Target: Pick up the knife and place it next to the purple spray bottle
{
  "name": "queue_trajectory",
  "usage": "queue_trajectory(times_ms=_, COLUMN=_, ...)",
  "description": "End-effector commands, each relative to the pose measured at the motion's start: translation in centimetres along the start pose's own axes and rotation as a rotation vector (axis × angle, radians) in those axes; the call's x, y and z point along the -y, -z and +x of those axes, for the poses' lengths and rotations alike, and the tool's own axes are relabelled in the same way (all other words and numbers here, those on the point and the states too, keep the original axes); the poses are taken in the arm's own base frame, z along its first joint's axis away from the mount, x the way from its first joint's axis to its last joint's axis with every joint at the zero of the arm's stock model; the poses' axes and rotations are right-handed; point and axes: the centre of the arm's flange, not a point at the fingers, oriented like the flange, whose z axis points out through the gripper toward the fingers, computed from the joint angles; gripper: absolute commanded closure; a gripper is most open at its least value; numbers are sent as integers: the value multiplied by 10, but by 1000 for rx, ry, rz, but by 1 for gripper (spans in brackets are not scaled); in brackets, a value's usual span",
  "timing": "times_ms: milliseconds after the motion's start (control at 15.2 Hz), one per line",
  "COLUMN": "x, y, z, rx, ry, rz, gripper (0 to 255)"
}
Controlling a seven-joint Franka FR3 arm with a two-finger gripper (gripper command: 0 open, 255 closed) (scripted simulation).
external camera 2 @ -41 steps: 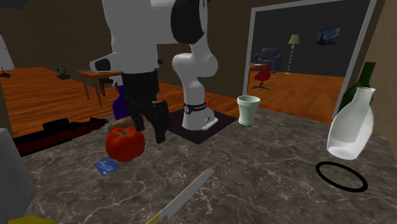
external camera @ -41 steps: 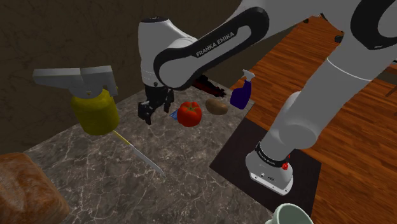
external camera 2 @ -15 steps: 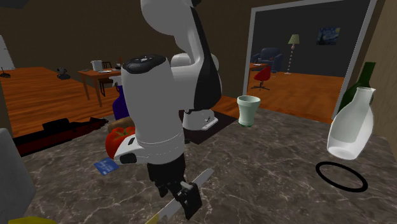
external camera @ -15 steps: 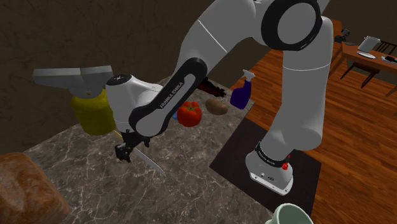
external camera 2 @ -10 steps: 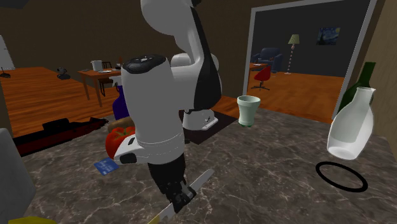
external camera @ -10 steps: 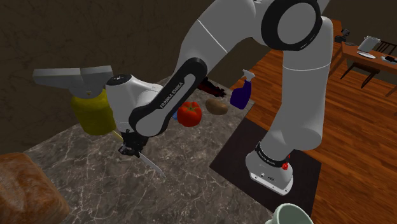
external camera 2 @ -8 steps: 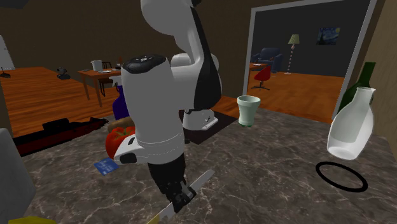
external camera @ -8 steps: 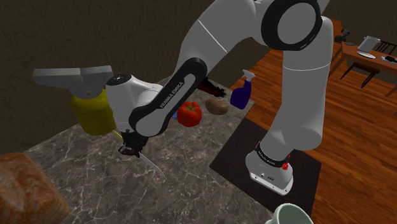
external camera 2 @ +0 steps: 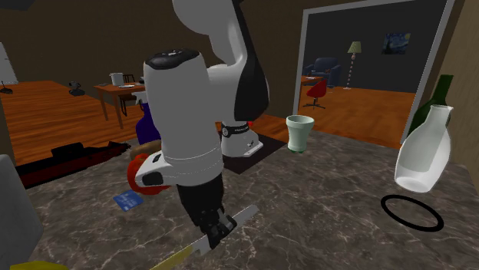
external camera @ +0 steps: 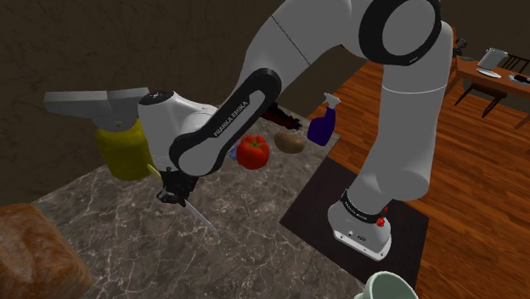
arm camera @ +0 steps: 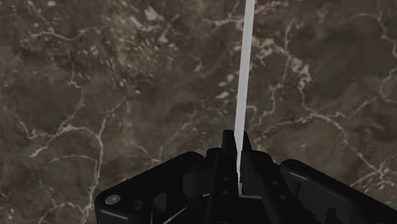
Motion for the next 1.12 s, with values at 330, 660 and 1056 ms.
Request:
queue_trajectory(times_ms=330, x=1, y=36, z=-3, rx=0, ry=0, rz=0, gripper=255)
queue_trajectory(times_ms=660, x=2, y=62, z=-6, rx=0, ry=0, rz=0, gripper=255)
queue_trajectory(times_ms=1056, x=3, y=94, z=-9, rx=0, ry=0, rz=0, gripper=255)
